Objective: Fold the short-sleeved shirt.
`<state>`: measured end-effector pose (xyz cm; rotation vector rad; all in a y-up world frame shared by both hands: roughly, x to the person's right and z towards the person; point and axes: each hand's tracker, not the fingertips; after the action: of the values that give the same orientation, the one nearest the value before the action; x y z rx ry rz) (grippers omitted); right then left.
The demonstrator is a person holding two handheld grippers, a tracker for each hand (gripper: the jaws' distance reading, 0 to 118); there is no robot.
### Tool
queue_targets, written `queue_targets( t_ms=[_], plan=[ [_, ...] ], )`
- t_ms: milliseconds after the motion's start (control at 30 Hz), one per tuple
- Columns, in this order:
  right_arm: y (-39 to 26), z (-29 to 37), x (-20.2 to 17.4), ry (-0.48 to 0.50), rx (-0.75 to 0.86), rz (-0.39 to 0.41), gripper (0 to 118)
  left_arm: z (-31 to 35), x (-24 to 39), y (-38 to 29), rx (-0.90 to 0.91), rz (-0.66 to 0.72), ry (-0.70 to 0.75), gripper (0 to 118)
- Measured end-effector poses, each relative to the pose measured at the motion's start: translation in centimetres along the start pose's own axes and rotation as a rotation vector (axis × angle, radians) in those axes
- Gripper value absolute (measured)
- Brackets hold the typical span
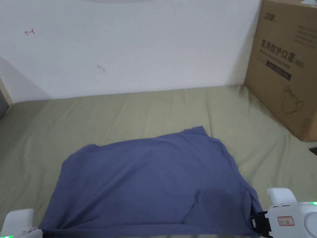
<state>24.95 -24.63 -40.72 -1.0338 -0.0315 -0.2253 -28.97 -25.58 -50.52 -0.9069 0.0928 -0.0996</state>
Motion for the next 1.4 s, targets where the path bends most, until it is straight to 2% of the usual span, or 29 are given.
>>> queue_targets(
  t_ms=[167, 267, 333, 467, 500, 533, 567, 600, 633, 667, 700, 833, 867, 900, 933, 967, 1000, 1167, 1267, 1300, 1333, 1367, 1400],
  plan=[
    [-8.8, 3.0, -0.3, 0.039, -0.025, -0.019, 0, 4.2, -1.8, -6.9, -0.010, -0.090, 0.003, 6],
    [-11.9, 4.2, -0.7, 0.035, -0.030, -0.022, 0, 5.2, -2.8, -9.6, -0.024, -0.041, -0.005, 6],
    [-13.0, 4.6, -0.4, 0.056, -0.040, -0.063, 0, 5.7, -3.3, -10.8, -0.025, -0.011, -0.012, 6],
    [-13.8, 5.2, -0.2, 0.042, -0.021, -0.052, 0, 6.4, -3.2, -12.4, -0.017, 0.012, -0.012, 8],
    [-13.7, 5.1, -0.1, 0.047, -0.011, -0.056, 0, 6.3, -3.0, -12.6, -0.017, 0.006, -0.009, 17],
    [-13.6, 5.1, -0.1, 0.052, -0.004, -0.060, 3, 6.3, -2.8, -12.7, -0.016, 0.004, -0.008, 32],
    [-13.5, 5.1, -0.3, 0.044, 0.008, -0.058, 12, 6.2, -2.7, -12.7, -0.030, 0.005, 0.012, 51],
    [-13.4, 5.3, -0.6, 0.024, 0.024, -0.048, 36, 6.4, -2.9, -12.7, -0.034, 0.022, 0.001, 72],
    [-13.3, 5.5, -0.8, 0.002, 0.034, -0.028, 61, 6.9, -3.3, -13.0, -0.025, 0.053, -0.038, 78],
    [-13.2, 5.9, -1.1, -0.016, 0.048, 0.005, 84, 7.6, -3.7, -13.1, -0.004, 0.092, -0.077, 78],
    [-13.2, 6.3, -1.3, -0.010, 0.065, 0.021, 97, 8.3, -4.1, -13.2, 0.013, 0.132, -0.104, 78],
    [-13.4, 8.6, -2.3, -0.003, 0.114, 0.039, 93, 10.7, -5.9, -14.0, 0.030, 0.172, -0.114, 78],
    [-13.5, 9.2, -2.7, 0.009, 0.132, 0.044, 86, 11.2, -6.1, -14.3, 0.033, 0.183, -0.111, 76],
    [-13.6, 9.7, -3.1, 0.051, 0.161, 0.054, 64, 11.8, -6.5, -14.9, 0.037, 0.199, -0.111, 65],
    [-13.8, 10.0, -3.5, 0.073, 0.172, 0.055, 43, 12.2, -6.7, -15.4, 0.038, 0.206, -0.111, 45],
    [-14.0, 10.2, -3.9, 0.082, 0.172, 0.050, 21, 12.5, -6.9, -15.9, 0.046, 0.221, -0.117, 21],
    [-14.2, 10.5, -4.7, 0.084, 0.173, 0.049, 8, 12.6, -6.9, -16.3, 0.047, 0.224, -0.121, 5],
    [-14.8, 8.7, -6.2, 0.123, 0.137, 0.039, 0, 11.7, -6.3, -17.1, 0.005, 0.186, -0.099, 0],
    [-15.0, 7.7, -6.1, 0.123, 0.116, 0.024, 0, 11.6, -5.8, -16.2, 0.027, 0.159, -0.112, 0],
    [-15.1, 7.6, -6.0, 0.125, 0.116, 0.016, 0, 11.4, -5.6, -15.6, 0.046, 0.137, -0.102, 4],
    [-15.2, 7.5, -5.9, 0.126, 0.115, 0.010, 0, 11.0, -5.4, -14.9, 0.045, 0.115, -0.091, 18],
    [-15.2, 7.5, -5.7, 0.126, 0.113, 0.007, 0, 10.4, -5.2, -14.2, 0.044, 0.098, -0.086, 42],
    [-15.1, 7.7, -5.6, 0.122, 0.111, 0.002, 0, 9.7, -4.9, -13.7, 0.046, 0.090, -0.084, 72]
  ],
)
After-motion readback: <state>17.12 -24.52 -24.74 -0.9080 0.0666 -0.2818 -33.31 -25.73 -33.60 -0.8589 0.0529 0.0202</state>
